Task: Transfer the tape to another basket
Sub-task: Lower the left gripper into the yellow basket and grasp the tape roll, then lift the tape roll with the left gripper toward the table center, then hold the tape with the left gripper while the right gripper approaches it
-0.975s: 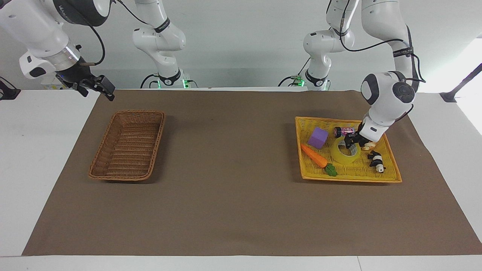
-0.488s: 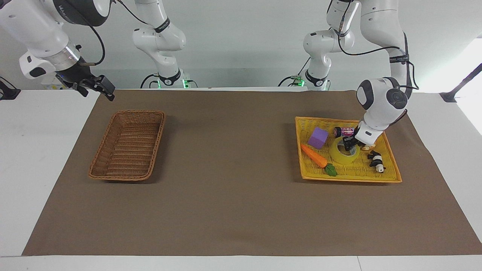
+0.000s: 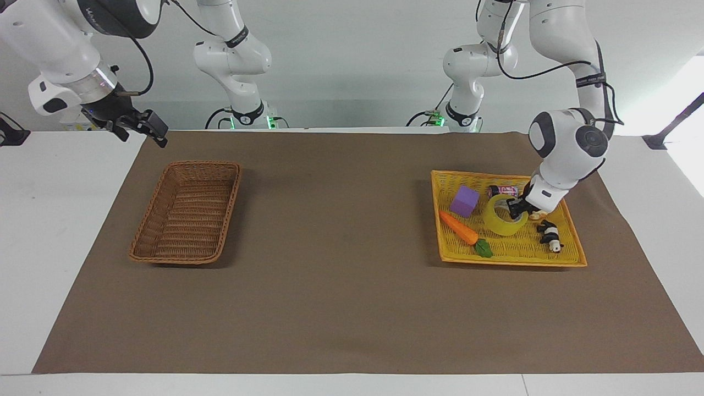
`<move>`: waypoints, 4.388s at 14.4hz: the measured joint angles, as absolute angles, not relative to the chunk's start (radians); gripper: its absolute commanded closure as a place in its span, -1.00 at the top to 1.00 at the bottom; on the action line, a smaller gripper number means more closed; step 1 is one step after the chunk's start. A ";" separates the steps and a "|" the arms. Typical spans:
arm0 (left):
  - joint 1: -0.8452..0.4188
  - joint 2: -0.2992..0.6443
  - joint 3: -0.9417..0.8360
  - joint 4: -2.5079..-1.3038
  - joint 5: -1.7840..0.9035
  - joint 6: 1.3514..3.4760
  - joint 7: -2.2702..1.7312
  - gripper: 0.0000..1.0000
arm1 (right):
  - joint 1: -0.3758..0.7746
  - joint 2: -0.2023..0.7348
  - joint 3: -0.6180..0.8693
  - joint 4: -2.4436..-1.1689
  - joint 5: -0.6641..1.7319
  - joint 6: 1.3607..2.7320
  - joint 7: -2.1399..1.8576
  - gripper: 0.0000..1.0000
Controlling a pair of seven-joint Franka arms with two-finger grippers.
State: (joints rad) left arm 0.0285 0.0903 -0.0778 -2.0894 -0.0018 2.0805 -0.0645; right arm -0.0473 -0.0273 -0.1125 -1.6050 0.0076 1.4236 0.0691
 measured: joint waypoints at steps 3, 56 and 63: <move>0.001 0.074 -0.081 -1.933 -0.016 1.902 -0.100 -1.00 | -0.047 -0.027 -0.112 -1.605 0.008 1.424 0.069 0.98; -0.575 0.061 -0.092 -1.827 -0.339 2.028 -0.790 -1.00 | 0.364 0.032 -0.088 -2.031 1.267 2.009 -0.238 0.99; -0.575 0.061 -0.092 -1.827 -0.339 2.028 -0.790 -1.00 | 0.368 0.032 -0.088 -2.032 1.267 2.010 -0.238 0.98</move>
State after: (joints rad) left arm -0.5750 0.0605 -0.0915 -1.8273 -0.3386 2.0283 -0.7896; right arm 0.3684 0.0320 -0.0878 -2.0321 1.2670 2.0097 -0.2380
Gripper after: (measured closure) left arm 0.784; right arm 0.004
